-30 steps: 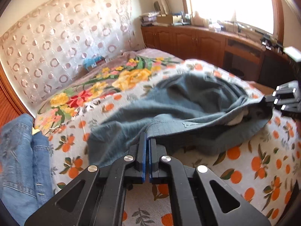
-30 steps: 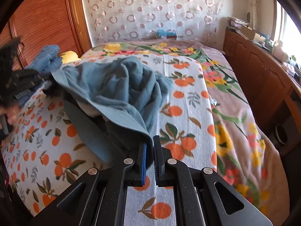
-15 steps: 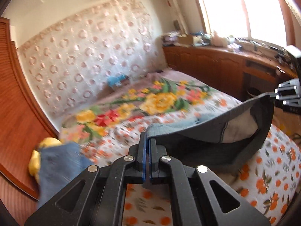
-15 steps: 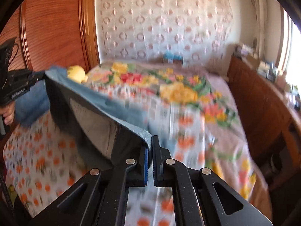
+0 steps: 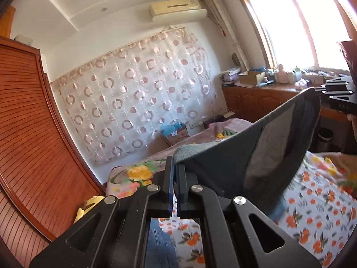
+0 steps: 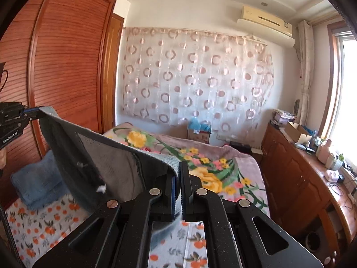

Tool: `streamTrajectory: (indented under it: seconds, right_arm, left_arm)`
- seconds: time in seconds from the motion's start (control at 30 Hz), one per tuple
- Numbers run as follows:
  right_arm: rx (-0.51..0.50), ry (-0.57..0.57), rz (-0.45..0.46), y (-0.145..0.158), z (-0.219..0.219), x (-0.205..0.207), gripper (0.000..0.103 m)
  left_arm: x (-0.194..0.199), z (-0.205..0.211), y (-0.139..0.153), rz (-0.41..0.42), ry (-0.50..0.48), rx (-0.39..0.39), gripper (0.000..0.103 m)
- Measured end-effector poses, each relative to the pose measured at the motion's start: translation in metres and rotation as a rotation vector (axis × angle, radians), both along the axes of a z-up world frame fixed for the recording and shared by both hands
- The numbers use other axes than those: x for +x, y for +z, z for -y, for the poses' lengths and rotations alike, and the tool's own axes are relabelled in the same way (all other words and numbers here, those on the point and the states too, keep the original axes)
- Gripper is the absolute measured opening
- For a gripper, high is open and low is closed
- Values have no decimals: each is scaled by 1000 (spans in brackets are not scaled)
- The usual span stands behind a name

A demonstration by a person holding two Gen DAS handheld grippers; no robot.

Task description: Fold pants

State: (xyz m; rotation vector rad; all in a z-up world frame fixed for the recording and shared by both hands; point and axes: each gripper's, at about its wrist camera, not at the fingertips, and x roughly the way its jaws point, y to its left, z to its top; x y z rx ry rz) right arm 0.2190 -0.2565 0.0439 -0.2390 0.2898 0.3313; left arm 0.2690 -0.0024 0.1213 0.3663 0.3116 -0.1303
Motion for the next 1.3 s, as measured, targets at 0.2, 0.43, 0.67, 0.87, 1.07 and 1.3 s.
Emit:
streamTrajectory:
  seconds: [0.2, 0.43, 0.67, 0.87, 1.07, 1.3]
  right_arm:
    - [-33, 26, -99, -59, 20, -48, 3]
    - [-57, 35, -208, -103, 40, -102, 3]
    - [-53, 5, -318, -123, 40, -84, 3]
    - [-31, 4, -393, -134, 36, -61, 3]
    - [-26, 7, -423, -144, 37, -68, 3]
    - [-20, -6, -438, -152, 39, -66, 8]
  left_arm:
    - [-38, 1, -52, -95, -31, 11, 2]
    - [-76, 17, -106, -193, -67, 16, 2]
    - [-75, 32, -141, -264, -64, 31, 2]
    - [-87, 31, -174, -319, -69, 21, 3]
    - [-104, 30, -214, -394, -75, 36, 7]
    - [-118, 22, -239, -447, -56, 1, 18]
